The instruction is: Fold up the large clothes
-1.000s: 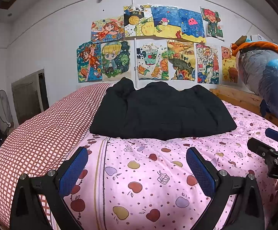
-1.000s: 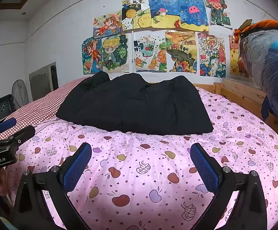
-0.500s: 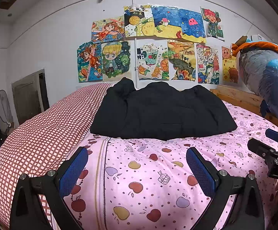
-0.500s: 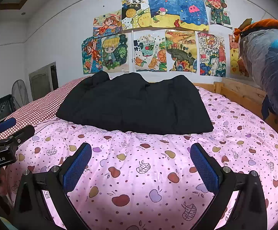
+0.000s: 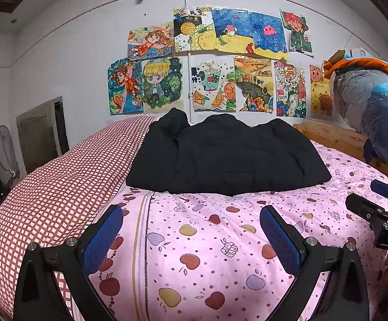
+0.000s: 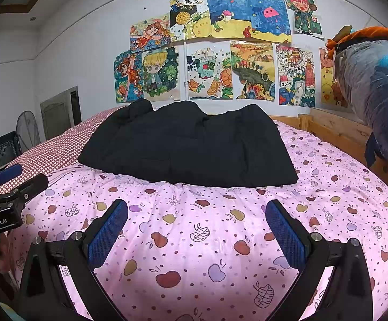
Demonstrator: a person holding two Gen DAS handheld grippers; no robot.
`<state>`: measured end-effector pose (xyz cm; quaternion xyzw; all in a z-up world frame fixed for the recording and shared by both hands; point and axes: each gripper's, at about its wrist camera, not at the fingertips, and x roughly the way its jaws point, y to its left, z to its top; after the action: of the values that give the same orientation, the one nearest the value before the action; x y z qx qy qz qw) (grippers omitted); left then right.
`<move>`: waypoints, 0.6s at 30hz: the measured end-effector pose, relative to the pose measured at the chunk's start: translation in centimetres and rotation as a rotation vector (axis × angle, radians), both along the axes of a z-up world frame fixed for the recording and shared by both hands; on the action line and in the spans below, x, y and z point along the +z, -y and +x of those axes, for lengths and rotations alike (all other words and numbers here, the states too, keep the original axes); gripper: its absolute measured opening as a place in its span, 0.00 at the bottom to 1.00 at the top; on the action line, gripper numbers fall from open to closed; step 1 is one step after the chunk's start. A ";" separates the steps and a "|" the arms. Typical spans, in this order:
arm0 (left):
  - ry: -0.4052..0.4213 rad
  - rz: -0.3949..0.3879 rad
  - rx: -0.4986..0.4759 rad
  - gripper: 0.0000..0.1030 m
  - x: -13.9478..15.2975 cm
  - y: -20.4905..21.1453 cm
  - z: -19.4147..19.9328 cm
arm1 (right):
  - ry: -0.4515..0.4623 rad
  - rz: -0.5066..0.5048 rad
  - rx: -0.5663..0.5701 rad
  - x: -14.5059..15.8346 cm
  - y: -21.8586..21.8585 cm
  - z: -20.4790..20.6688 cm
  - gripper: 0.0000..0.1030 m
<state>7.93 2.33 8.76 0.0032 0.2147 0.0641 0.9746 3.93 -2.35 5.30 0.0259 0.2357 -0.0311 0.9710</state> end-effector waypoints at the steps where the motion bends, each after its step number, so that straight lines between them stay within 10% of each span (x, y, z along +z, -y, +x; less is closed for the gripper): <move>1: 0.000 0.001 0.000 1.00 0.0 0.0 0.0 | 0.000 0.000 0.000 0.0 0.1 0.0 0.98; 18: 0.000 -0.001 -0.001 1.00 -0.1 0.0 -0.1 | -0.002 0.000 -0.001 0.0 -0.1 0.1 0.98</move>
<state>7.87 2.38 8.68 0.0026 0.2146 0.0636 0.9746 3.99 -2.30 5.27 0.0258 0.2365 -0.0318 0.9708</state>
